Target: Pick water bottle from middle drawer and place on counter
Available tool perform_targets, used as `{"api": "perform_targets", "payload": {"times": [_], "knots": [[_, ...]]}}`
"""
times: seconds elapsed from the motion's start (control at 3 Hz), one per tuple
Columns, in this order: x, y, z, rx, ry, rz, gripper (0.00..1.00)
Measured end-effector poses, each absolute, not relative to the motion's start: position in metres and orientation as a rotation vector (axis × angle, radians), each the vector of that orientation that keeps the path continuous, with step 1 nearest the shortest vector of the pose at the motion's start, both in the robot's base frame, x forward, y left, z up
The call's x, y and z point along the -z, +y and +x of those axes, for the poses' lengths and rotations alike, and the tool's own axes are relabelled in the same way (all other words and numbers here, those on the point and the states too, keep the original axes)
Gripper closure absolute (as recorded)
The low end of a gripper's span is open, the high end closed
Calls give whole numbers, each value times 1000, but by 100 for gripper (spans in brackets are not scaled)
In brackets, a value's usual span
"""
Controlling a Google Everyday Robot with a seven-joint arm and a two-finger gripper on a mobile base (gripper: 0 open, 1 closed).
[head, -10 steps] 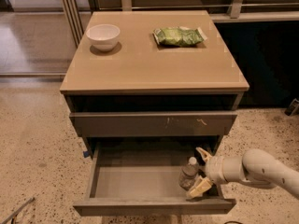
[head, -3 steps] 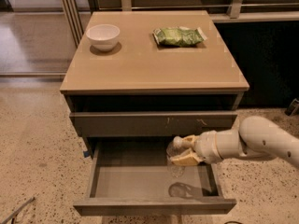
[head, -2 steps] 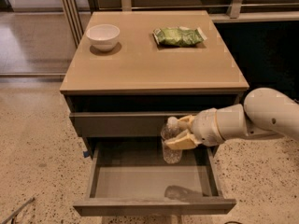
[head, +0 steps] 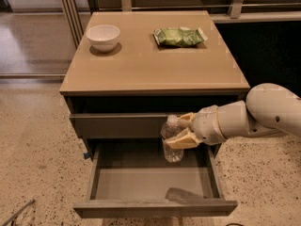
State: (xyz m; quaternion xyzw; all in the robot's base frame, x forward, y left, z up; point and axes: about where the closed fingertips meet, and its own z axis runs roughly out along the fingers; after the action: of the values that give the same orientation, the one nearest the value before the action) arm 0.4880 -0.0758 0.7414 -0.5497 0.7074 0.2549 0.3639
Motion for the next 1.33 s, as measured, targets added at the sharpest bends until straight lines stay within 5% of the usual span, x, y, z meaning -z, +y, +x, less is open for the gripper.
{"api": "perform_targets", "payload": {"times": [0.67,1.33], "knots": [[-870,-78,504,-709,1801,-1351,100],[-904,-81,512,-692,1773,-1338,100]]}}
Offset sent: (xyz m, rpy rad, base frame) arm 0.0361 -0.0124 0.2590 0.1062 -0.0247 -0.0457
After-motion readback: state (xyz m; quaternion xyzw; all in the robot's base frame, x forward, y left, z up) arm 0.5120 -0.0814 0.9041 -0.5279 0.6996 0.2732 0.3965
